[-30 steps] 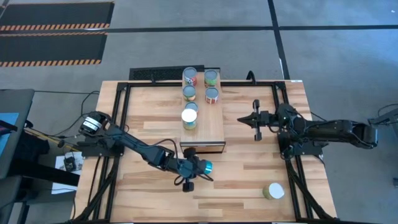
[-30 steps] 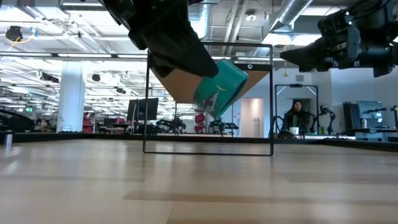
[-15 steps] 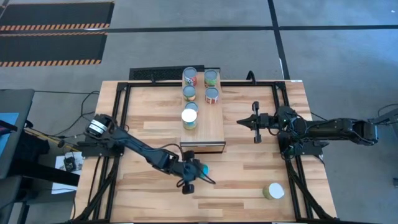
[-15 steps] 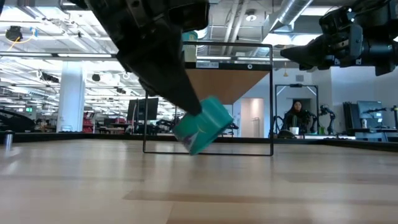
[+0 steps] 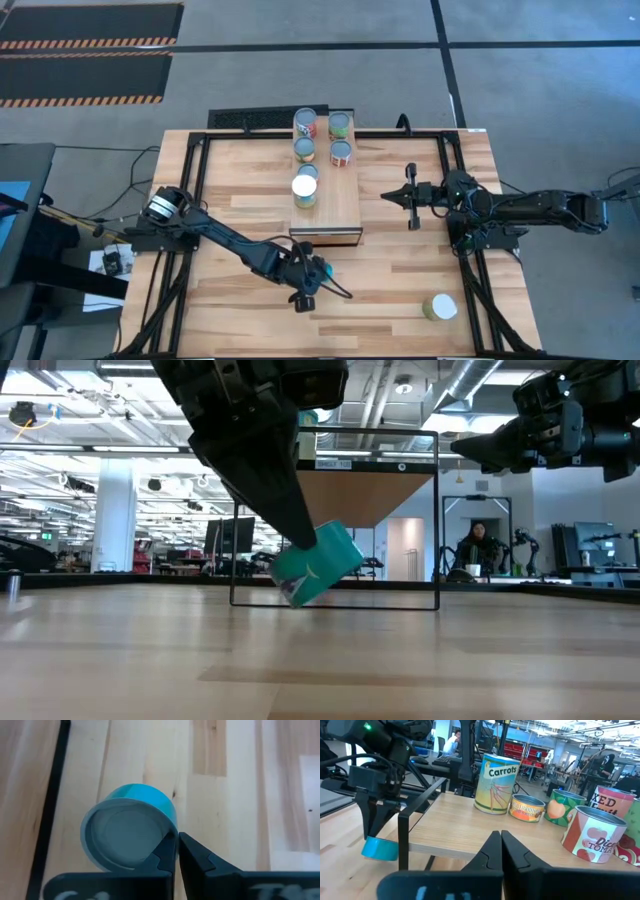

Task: Pick and place cans onto a shelf
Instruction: Put the canned tuna on the shelf aligned with other cans

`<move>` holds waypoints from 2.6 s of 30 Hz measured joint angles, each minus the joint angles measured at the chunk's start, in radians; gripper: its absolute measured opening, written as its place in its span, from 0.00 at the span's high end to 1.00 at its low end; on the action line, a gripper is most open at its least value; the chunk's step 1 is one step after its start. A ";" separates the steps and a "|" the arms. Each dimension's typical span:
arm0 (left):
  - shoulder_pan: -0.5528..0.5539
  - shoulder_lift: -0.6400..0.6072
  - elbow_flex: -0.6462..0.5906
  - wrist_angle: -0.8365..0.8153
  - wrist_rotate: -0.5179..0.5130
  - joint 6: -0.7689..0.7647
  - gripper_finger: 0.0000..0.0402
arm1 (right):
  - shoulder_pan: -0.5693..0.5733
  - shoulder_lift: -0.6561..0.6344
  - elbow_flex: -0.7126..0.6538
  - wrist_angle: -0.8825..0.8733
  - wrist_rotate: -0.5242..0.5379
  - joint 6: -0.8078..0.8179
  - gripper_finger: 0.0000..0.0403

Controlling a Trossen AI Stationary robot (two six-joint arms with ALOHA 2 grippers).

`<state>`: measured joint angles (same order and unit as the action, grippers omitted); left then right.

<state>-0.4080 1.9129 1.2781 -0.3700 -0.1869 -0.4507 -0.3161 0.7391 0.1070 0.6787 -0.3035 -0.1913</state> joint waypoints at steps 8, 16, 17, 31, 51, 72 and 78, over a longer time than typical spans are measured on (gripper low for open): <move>-0.004 0.000 0.000 0.021 0.044 -0.006 0.86 | 0.000 0.000 0.000 -0.001 0.000 0.000 0.99; -0.038 -0.064 -0.001 -0.014 0.065 0.033 0.81 | 0.000 0.000 0.000 -0.001 0.000 0.000 0.99; -0.045 -0.074 -0.001 -0.023 0.059 0.044 0.82 | 0.001 0.000 0.000 -0.001 0.000 0.000 0.99; -0.100 -0.211 -0.376 0.489 0.149 0.003 1.00 | 0.059 -0.003 0.002 -0.010 0.076 -0.030 0.99; -0.109 -0.379 -0.856 1.136 0.077 0.003 1.00 | 0.848 0.086 0.345 -0.407 0.484 0.083 0.99; -0.095 -0.378 -0.857 1.145 0.048 0.127 1.00 | 0.987 0.971 0.885 -0.543 0.610 0.341 0.68; -0.095 -0.378 -0.857 1.141 0.044 0.133 1.00 | 0.982 1.121 1.013 -0.635 0.559 0.268 0.55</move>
<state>-0.5030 1.5349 0.4213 0.7714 -0.1434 -0.3180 0.6659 1.8596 1.1203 0.0440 0.2558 0.0766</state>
